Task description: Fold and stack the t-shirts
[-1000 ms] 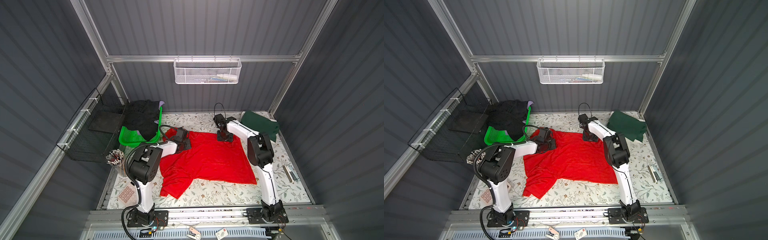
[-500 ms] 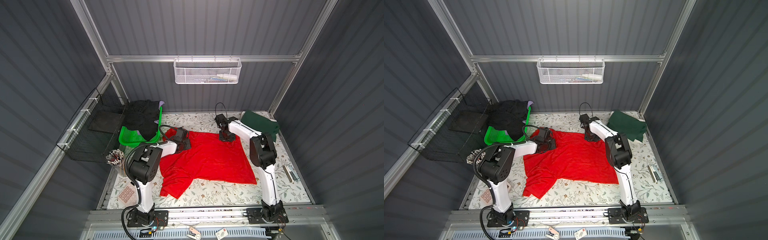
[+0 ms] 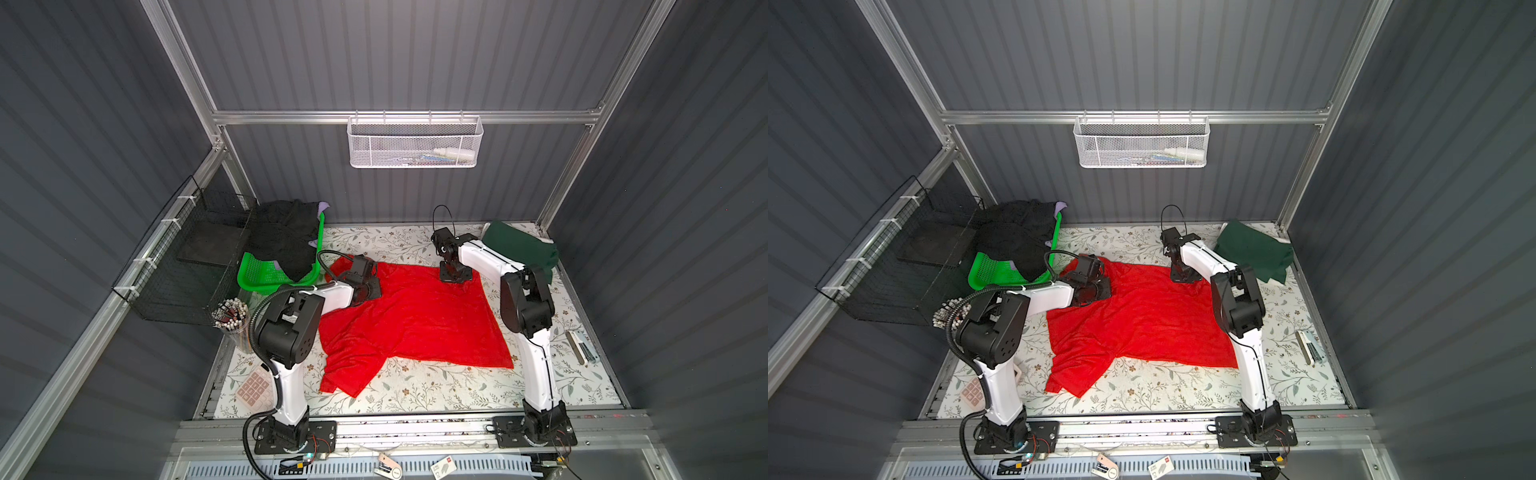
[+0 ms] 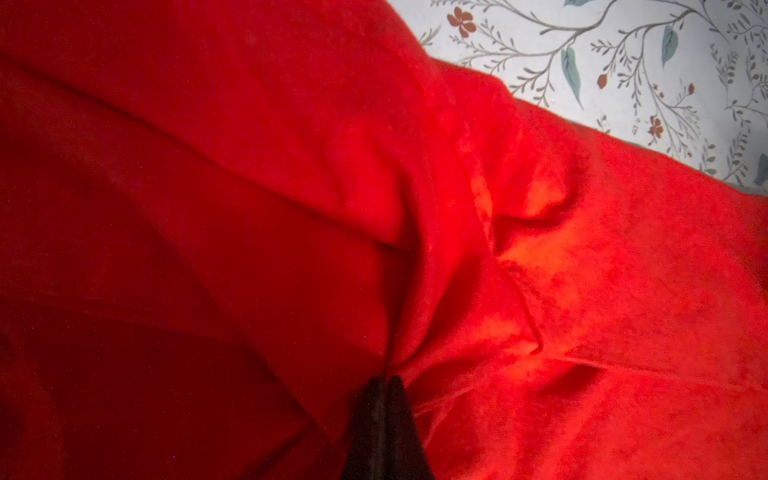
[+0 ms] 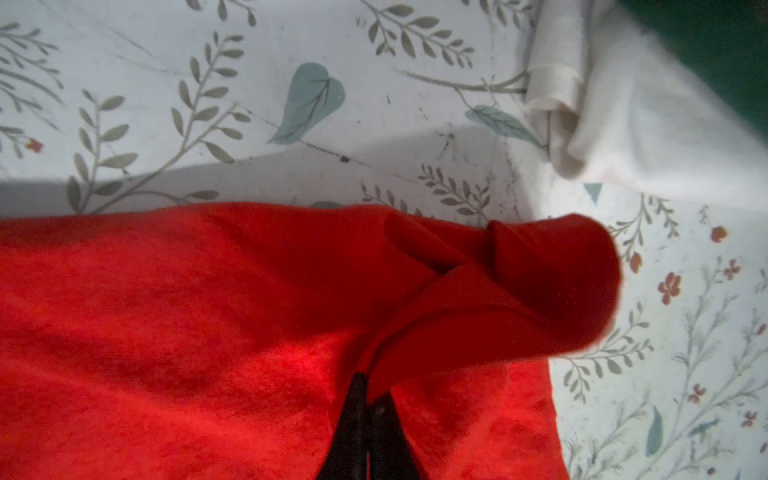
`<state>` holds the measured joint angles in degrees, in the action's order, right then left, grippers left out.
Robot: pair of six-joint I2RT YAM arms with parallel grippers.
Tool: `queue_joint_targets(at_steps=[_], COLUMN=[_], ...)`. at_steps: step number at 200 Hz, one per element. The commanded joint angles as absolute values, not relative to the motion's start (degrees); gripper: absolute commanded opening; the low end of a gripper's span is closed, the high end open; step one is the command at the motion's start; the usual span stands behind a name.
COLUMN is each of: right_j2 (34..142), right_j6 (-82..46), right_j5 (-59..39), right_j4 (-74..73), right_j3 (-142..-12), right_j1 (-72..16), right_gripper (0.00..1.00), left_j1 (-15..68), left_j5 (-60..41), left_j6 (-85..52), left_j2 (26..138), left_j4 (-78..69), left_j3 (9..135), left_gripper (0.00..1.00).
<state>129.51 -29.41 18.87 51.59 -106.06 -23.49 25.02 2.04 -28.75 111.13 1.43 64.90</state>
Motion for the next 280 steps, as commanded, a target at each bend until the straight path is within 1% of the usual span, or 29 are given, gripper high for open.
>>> queue_joint_targets(at_steps=[1, 60, 79, 90, 114, 143, 166, 184, 213, 230, 280], right_j2=[128.43, 124.92, 124.54, 124.46, 124.42, 126.50, 128.69, 130.95, 134.63, 133.06, 120.64], right_j6=[-28.59, -25.86, -25.21, -25.38, -24.49, -23.93, -23.92, -21.67, -20.04, -20.24, -22.05], right_j5=[19.59, 19.21, 15.86, 13.99, 14.05, 13.18, 10.32, 10.13, 8.68, 7.78, 7.56], right_j4=[50.83, 44.98, 41.33, 39.57, 33.84, 28.51, 25.75, 22.96, 25.39, 23.44, 7.51], right_j3=[-105.29, -107.10, -108.11, -108.94, -109.14, -110.02, -112.09, -114.45, -119.90, -116.65, -94.23], right_j1=[-22.56, -17.49, -15.42, -14.19, -12.71, -11.29, -10.38, -10.35, -10.28, -10.28, -9.25], right_gripper=[0.00, 0.00, 0.00, 0.00, 0.00, 0.00, 0.00, 0.00, 0.00, 0.00, 0.00], left_j1=[24.17, 22.12, 20.95, 20.36, 20.04, 20.04, 20.04, 20.02, 20.13, 20.21, 20.21], left_j5=[3.19, 5.00, 5.60, 5.90, 6.41, 7.30, 7.29, 7.21, 6.53, 6.24, 5.71], left_j6=[-28.36, -27.30, -27.12, -26.90, -25.66, -24.38, -24.09, -23.67, -23.56, -24.11, -24.51], left_j2=[111.67, 114.59, 116.08, 116.70, 118.18, 121.02, 122.51, 123.33, 122.81, 121.75, 118.04], left_j4=[7.01, 10.75, 11.38, 11.83, 12.32, 15.18, 16.13, 17.04, 17.29, 16.74, 15.31], left_j3=[66.33, 77.23, 80.32, 84.12, 88.70, 95.38, 98.82, 101.13, 100.93, 99.23, 92.97], left_gripper=[0.00, 0.00, 0.00, 0.00, 0.00, 0.00, 0.00, 0.00, 0.00, 0.00, 0.00])
